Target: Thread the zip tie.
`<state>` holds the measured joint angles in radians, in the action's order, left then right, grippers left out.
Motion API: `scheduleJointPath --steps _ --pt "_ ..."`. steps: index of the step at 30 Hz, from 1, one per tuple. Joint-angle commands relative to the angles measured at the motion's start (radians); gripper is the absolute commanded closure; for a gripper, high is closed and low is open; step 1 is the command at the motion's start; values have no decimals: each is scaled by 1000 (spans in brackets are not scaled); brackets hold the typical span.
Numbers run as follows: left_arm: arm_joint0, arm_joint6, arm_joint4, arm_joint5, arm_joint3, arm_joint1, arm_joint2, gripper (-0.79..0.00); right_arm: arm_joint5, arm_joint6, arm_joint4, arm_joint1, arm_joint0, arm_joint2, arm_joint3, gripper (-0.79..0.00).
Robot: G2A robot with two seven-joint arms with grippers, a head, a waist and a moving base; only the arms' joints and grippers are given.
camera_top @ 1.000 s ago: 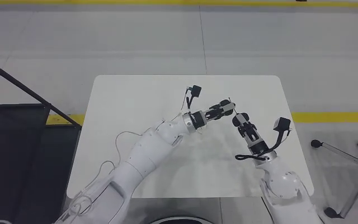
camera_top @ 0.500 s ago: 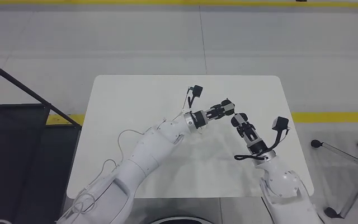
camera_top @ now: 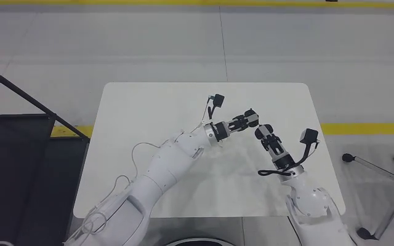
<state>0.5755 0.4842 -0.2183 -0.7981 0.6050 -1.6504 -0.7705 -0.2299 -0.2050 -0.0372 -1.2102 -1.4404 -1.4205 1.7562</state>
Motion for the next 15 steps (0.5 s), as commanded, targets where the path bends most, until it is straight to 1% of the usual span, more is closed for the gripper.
scheduleJointPath --steps 1,2,3,6,10,13,15 --pt "0 -9 12 -4 -1 -1 -4 0 12 -3 -4 0 -1 -1 2 -545" --pt "-4 -20 28 -5 -4 0 -6 0 18 -3 -7 0 -2 -2 4 -757" --pt "-7 -35 44 -7 -5 2 -11 0 23 0 -8 0 -2 -4 6 -785" --pt "-8 -83 92 -16 -1 14 -34 0 36 3 -13 0 -1 -15 14 -785" --pt "10 -145 177 -9 33 46 -85 0 48 -10 -51 4 7 -37 33 -785" --pt "55 -194 244 17 98 81 -142 0 61 -46 -112 8 21 -41 55 -785" --pt "106 -226 290 40 171 107 -190 0 74 -56 -169 9 32 -35 69 -785"
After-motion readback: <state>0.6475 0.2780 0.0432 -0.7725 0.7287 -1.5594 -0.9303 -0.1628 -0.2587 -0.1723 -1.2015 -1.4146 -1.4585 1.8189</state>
